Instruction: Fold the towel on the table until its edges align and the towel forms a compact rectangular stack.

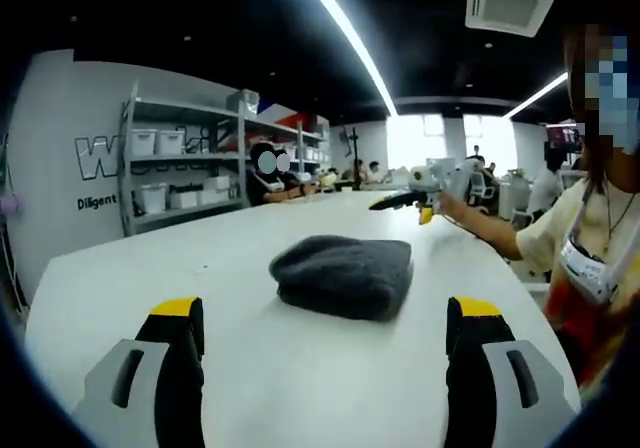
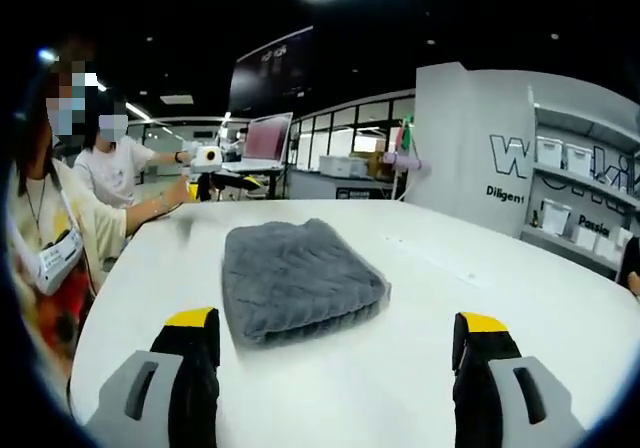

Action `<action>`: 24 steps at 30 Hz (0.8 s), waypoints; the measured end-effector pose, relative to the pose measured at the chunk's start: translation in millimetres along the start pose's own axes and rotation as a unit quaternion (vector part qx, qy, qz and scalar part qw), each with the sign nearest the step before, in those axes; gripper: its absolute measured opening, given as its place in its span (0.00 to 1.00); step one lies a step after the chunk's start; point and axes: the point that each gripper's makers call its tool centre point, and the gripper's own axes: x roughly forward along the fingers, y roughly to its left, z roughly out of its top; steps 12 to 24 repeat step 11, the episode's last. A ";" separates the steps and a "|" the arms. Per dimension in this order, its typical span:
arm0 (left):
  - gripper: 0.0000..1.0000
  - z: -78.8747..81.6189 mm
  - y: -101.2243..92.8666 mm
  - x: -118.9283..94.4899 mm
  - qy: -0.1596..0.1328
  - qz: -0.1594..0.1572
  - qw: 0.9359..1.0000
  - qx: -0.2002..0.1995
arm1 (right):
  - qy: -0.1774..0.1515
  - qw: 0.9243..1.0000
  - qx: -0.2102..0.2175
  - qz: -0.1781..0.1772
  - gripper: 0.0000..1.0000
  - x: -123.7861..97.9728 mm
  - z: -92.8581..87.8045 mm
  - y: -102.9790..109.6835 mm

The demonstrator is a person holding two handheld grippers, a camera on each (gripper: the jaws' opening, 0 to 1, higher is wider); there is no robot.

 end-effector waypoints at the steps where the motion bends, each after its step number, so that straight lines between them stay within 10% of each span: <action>1: 0.99 0.3 -0.1 -0.2 0.000 0.000 1.000 0.000 | 0.000 1.000 0.000 0.000 0.99 -0.3 0.2 -0.8; 24: 0.99 5.9 7.3 -4.2 -0.018 0.009 1.000 -0.009 | -0.014 1.000 0.015 -0.002 0.98 -3.7 5.6 -5.5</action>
